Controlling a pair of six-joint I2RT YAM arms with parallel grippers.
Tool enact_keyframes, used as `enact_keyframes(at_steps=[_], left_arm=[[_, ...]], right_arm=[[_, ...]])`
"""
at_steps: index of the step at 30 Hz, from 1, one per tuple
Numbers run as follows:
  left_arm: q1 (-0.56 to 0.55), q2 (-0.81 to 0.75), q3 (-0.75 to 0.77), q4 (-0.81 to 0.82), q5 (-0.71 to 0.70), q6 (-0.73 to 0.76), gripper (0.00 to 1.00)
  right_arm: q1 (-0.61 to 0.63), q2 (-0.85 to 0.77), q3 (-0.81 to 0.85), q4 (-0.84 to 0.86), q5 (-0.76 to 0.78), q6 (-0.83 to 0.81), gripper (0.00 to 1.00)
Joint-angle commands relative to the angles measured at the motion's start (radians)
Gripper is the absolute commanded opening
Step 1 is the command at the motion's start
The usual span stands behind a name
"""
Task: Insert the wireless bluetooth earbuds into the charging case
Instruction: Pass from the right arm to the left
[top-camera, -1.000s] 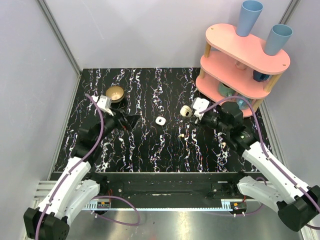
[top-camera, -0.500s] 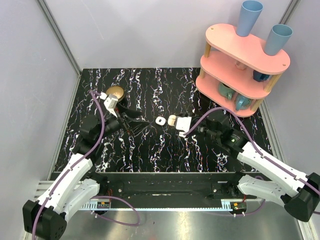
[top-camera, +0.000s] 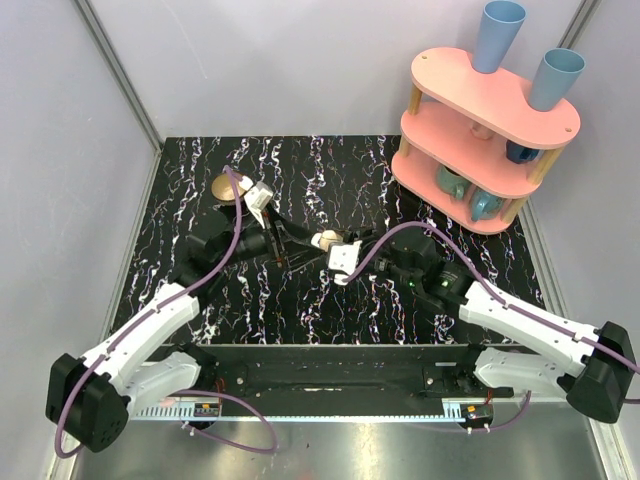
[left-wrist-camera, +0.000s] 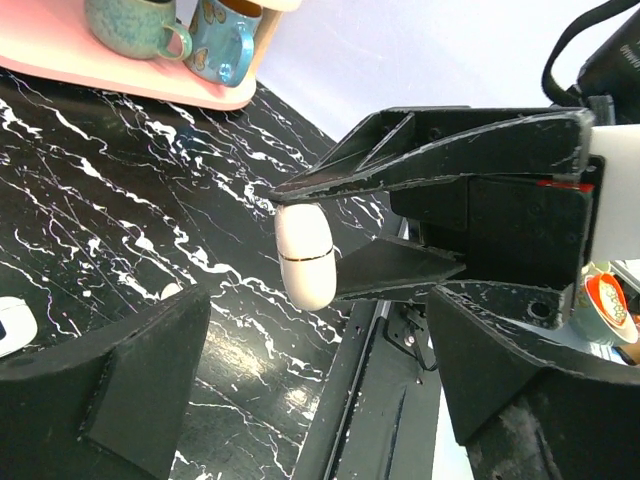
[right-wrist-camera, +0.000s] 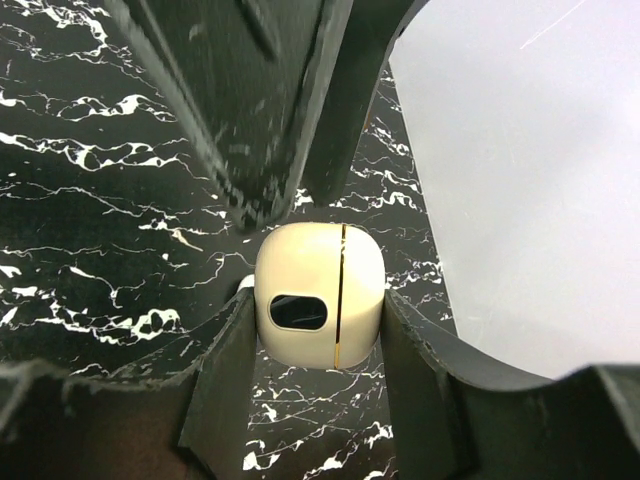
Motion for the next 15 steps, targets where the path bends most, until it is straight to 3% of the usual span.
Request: enact_keyframes(at_steps=[1, 15], left_arm=[[-0.020, 0.021, 0.051, 0.012, -0.012, 0.026, 0.91], [-0.042, 0.056, 0.040, 0.080, -0.060, 0.008, 0.78]], right_arm=[[0.028, 0.010, 0.046, 0.107, 0.066, -0.029, 0.00], [0.058, 0.027, 0.048, 0.147, 0.094, -0.024, 0.00]])
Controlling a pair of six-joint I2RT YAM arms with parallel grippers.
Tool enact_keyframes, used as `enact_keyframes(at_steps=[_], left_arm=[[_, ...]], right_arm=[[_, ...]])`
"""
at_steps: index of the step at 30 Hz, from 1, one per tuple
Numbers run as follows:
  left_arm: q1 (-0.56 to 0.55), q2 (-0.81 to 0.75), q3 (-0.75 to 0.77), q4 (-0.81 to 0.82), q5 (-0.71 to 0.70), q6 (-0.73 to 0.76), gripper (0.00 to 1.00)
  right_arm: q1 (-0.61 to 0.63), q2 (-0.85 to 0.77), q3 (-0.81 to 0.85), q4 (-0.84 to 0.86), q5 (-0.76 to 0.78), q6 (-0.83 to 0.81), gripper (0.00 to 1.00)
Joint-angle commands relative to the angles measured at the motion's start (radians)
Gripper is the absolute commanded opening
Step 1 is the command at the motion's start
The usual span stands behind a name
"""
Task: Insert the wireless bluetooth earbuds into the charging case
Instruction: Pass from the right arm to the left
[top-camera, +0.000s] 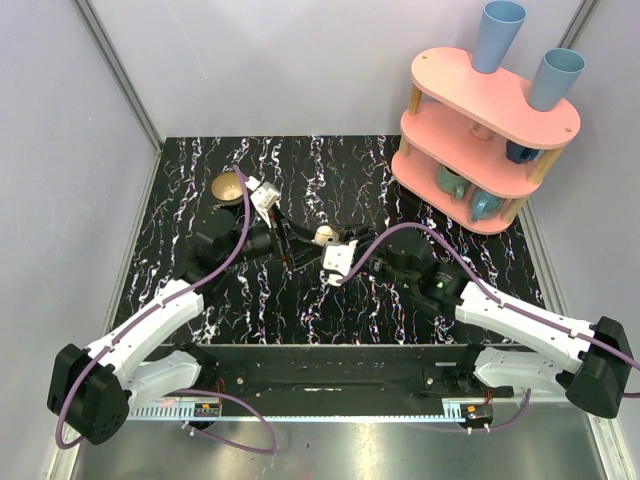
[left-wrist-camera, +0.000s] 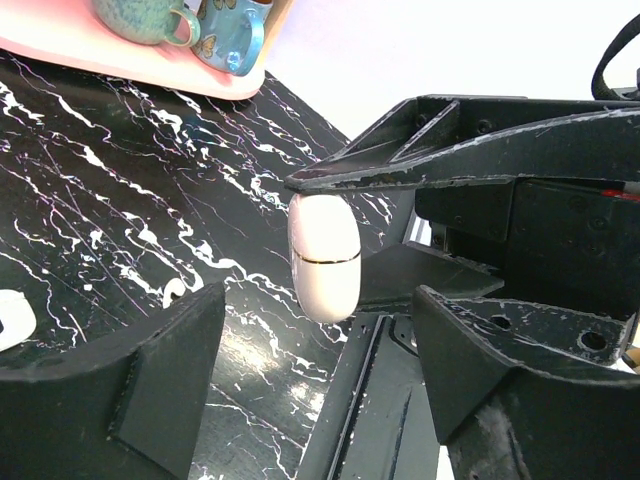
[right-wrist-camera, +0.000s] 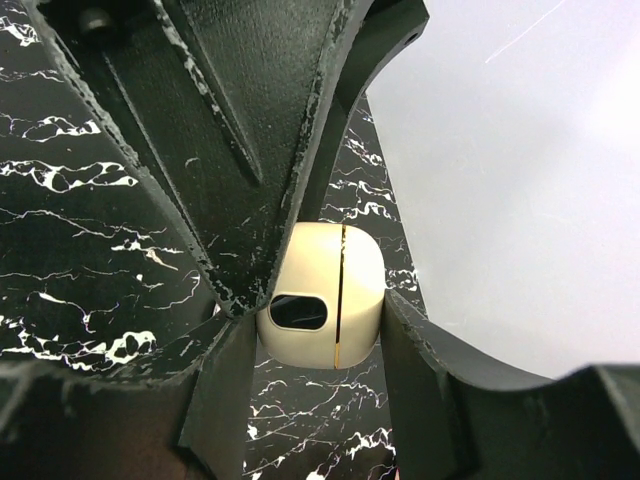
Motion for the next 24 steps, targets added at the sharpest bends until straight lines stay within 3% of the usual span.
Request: enact_keyframes(at_steps=[1, 5, 10, 22, 24], left_arm=[[-0.006, 0.004, 0.028, 0.082, -0.020, -0.005, 0.75], [-0.005, 0.012, 0.023, 0.108, -0.015, -0.018, 0.65], [-0.006, 0.030, 0.012, 0.175, 0.005, -0.048, 0.63], [-0.011, 0.058, 0.032, 0.129, 0.022, -0.011, 0.61], [-0.013, 0.058, 0.031, 0.134, 0.017, -0.011, 0.57]], right_arm=[[0.014, -0.003, 0.043, 0.069, 0.021, -0.008, 0.00], [0.019, -0.006, 0.045, 0.075, 0.021, -0.003, 0.00], [0.022, -0.011, 0.040, 0.079, 0.021, 0.000, 0.00], [0.023, -0.009, 0.026, 0.110, 0.030, -0.002, 0.00], [0.023, -0.011, 0.025, 0.113, 0.029, 0.000, 0.00]])
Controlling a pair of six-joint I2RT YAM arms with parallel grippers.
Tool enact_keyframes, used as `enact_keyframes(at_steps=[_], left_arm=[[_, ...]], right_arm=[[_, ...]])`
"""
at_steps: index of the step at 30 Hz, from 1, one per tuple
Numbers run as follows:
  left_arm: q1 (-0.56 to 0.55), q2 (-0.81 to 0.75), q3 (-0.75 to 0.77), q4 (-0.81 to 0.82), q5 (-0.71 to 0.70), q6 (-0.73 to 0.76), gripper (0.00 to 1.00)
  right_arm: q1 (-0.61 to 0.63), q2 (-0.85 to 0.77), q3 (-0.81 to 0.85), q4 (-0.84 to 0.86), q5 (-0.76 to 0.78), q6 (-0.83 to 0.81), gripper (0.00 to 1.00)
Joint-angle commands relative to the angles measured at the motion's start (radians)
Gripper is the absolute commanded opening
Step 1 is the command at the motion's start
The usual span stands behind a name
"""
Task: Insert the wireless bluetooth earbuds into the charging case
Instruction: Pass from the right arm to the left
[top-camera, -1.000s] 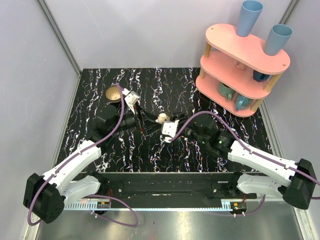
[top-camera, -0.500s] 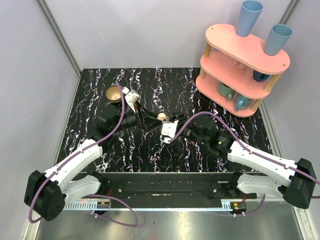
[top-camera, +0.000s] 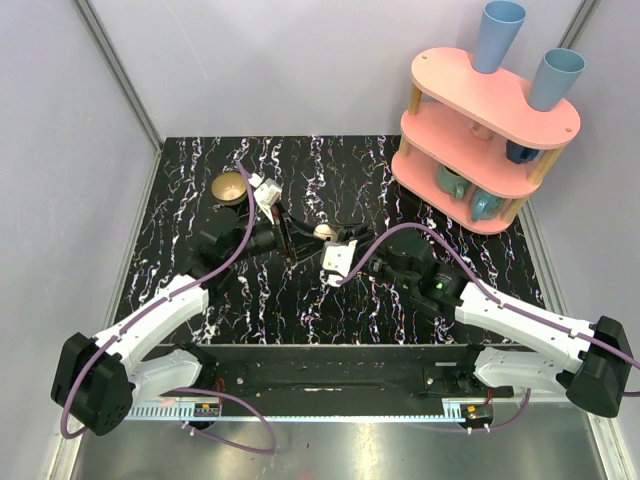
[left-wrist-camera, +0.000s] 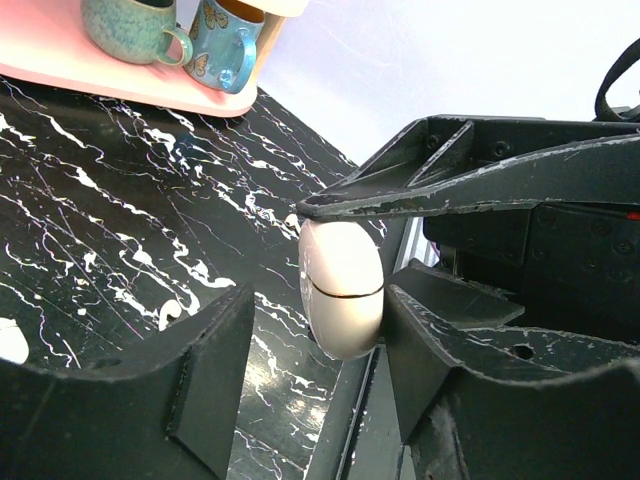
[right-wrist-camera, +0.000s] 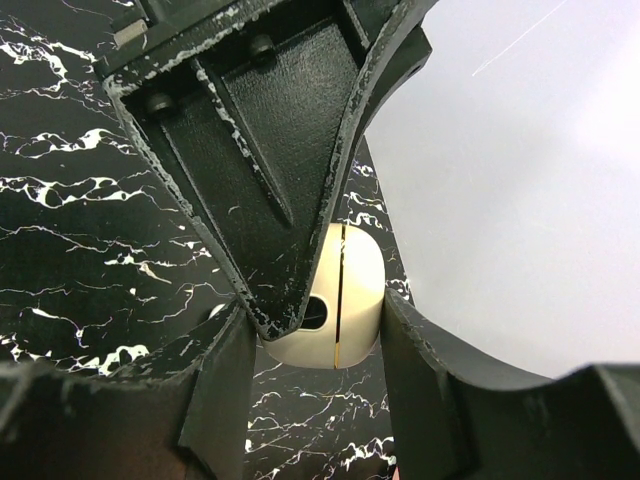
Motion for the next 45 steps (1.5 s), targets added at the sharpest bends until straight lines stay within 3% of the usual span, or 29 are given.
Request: enact_keyframes(at_steps=[1, 22, 28, 32, 34, 36, 38, 39, 40, 45], left_arm=[[-0.008, 0.002, 0.026, 0.034, 0.005, 0.013, 0.56], [-0.015, 0.040, 0.009, 0.117, 0.013, -0.028, 0.46], [-0.015, 0.045, 0.012, 0.113, 0.019, -0.023, 0.34], [-0.017, 0.051, 0.016, 0.109, 0.033, -0.014, 0.18], [-0.017, 0.049, 0.016, 0.109, 0.037, -0.001, 0.08], [-0.017, 0.036, 0.007, 0.112, 0.036, 0.027, 0.00], [-0.018, 0.016, -0.006, 0.117, 0.017, 0.049, 0.00], [-0.017, -0.012, -0.026, 0.120, -0.010, 0.074, 0.00], [-0.017, -0.026, -0.039, 0.126, -0.021, 0.087, 0.00], [-0.018, -0.145, -0.123, 0.129, -0.153, 0.197, 0.00]], right_arm=[[0.011, -0.009, 0.024, 0.078, 0.017, -0.001, 0.00], [0.011, -0.028, 0.009, 0.104, 0.006, 0.012, 0.00], [0.011, -0.031, 0.008, 0.108, 0.005, 0.015, 0.00], [0.011, -0.029, -0.001, 0.133, 0.011, 0.024, 0.00], [0.012, -0.029, -0.005, 0.159, 0.018, 0.036, 0.12], [0.011, -0.032, -0.011, 0.185, 0.034, 0.058, 0.43], [0.011, -0.034, -0.014, 0.211, 0.038, 0.087, 0.55], [0.011, -0.043, -0.021, 0.222, 0.040, 0.100, 0.71], [0.011, -0.049, -0.021, 0.237, 0.040, 0.136, 0.99], [0.011, -0.133, -0.050, 0.239, 0.043, 0.367, 1.00]])
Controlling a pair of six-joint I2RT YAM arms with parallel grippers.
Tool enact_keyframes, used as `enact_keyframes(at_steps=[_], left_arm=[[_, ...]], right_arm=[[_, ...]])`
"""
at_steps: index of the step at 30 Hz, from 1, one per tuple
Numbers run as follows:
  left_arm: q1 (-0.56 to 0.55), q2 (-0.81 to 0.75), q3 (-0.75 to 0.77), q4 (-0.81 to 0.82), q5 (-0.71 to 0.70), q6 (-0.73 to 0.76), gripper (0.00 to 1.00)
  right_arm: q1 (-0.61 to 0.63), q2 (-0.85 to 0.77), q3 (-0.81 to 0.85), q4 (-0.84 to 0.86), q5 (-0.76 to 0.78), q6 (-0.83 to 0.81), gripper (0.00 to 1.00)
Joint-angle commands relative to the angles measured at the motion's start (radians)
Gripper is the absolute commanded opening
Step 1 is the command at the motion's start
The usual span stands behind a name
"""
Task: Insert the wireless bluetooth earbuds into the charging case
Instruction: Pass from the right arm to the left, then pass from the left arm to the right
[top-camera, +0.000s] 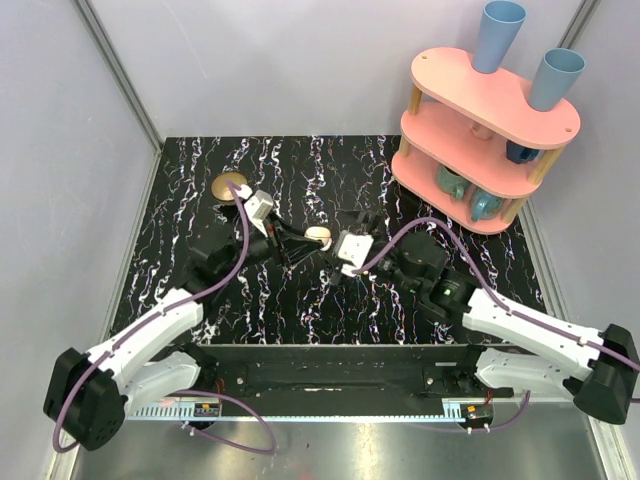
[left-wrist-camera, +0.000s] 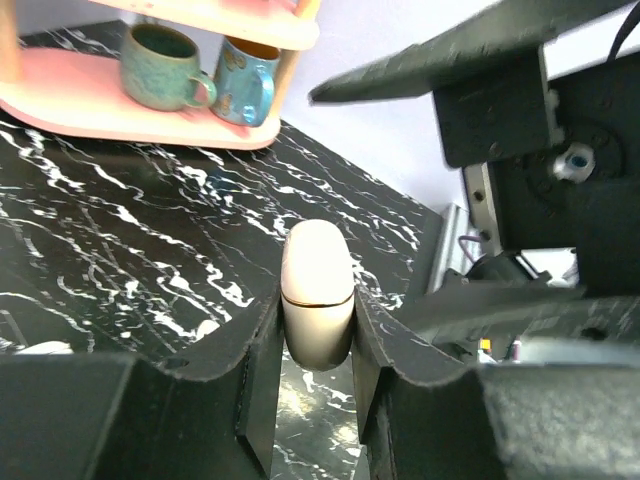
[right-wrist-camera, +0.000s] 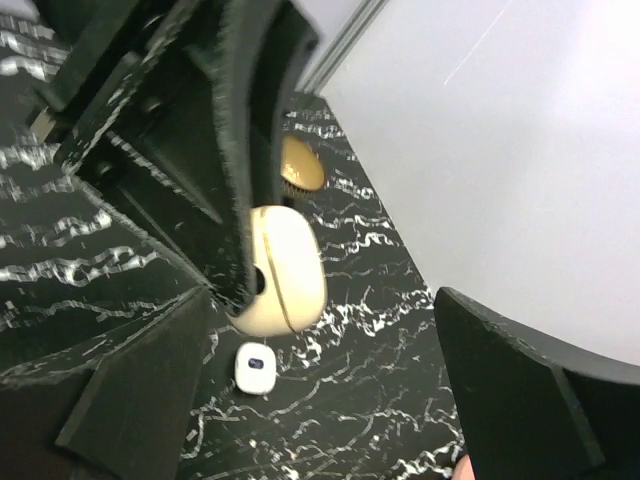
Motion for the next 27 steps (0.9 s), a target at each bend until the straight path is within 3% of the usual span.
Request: enact_keyframes(at_steps=[1, 5, 6, 7, 10, 12, 14, 15, 17, 21, 27], left_arm=[[-0.004, -0.107, -0.059, 0.016, -0.131, 0.148, 0.00], [-0.004, -0.231, -0.131, 0.007, -0.255, 0.229, 0.00], [-0.003, -0.254, -0.142, 0.013, -0.268, 0.251, 0.00], [-0.003, -0.277, -0.156, 0.040, -0.280, 0.258, 0.00], [-0.003, -0.362, -0.217, 0.132, -0.303, 0.287, 0.00], [-0.003, -0.417, -0.265, 0.189, -0.309, 0.301, 0.00], [-0.003, -0.451, -0.310, 0.279, -0.280, 0.314, 0.00], [-0.003, -0.460, -0.320, 0.301, -0.273, 0.324, 0.00], [-0.003, -0.471, -0.335, 0.342, -0.241, 0.333, 0.00], [-0.005, -0.446, -0.357, 0.454, -0.173, 0.334, 0.00], [-0.007, -0.383, -0.343, 0.527, -0.136, 0.308, 0.00]], right_arm=[[0.007, -0.109, -0.013, 0.122, 0.021, 0.246, 1.00], [0.007, -0.173, 0.022, 0.032, 0.095, 0.459, 1.00], [0.007, -0.175, 0.051, -0.052, 0.140, 0.603, 1.00], [0.007, -0.169, 0.087, -0.104, 0.239, 0.669, 1.00], [0.000, -0.101, 0.238, -0.302, 0.313, 0.865, 1.00], [-0.026, -0.029, 0.317, -0.405, 0.256, 1.031, 1.00], [-0.109, 0.027, 0.367, -0.447, 0.084, 1.171, 1.00], [-0.137, 0.035, 0.362, -0.433, 0.027, 1.325, 1.00], [-0.195, 0.031, 0.288, -0.361, -0.108, 1.472, 1.00], [-0.197, 0.021, 0.118, 0.020, -0.232, 1.801, 0.95], [-0.197, 0.071, 0.049, 0.211, -0.337, 1.900, 0.87]])
